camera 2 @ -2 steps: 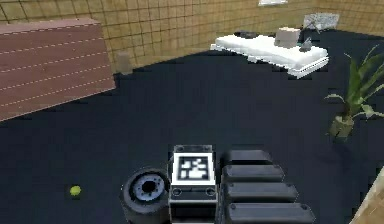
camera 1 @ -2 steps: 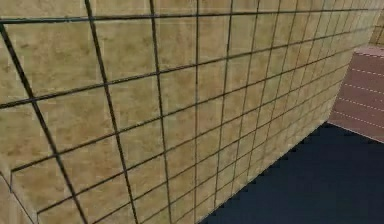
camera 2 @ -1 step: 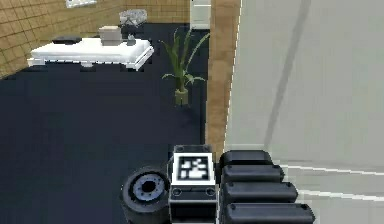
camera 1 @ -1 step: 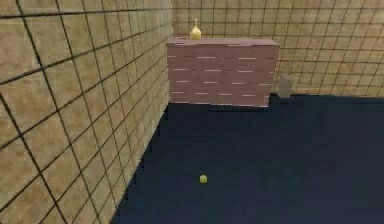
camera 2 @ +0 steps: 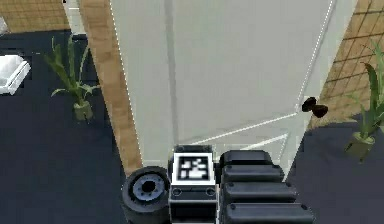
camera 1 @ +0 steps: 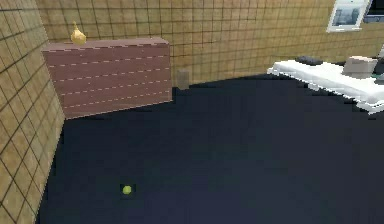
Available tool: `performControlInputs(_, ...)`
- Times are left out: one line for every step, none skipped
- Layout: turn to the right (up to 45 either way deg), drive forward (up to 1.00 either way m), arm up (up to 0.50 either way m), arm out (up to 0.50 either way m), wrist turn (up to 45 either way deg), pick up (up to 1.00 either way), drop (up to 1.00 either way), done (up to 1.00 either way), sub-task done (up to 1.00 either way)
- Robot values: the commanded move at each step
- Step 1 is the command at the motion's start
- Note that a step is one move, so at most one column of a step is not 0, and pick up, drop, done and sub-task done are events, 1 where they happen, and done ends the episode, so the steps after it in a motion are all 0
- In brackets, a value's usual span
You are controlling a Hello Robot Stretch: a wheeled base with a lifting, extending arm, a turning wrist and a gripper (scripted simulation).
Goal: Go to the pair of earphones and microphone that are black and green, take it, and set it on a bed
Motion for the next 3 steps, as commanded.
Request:
performControlInputs(0.0, 0.15, 0.00, 0.00, 0.0, 0.00, 0.00, 0.00, 0.00)
performControlInputs(-6.0, 0.00, 0.00, 0.00, 0.0, 0.00, 0.00, 0.00, 0.00)
performControlInputs(0.0, 0.30, 0.00, 0.00, 0.0, 0.00, 0.00, 0.00, 0.00)
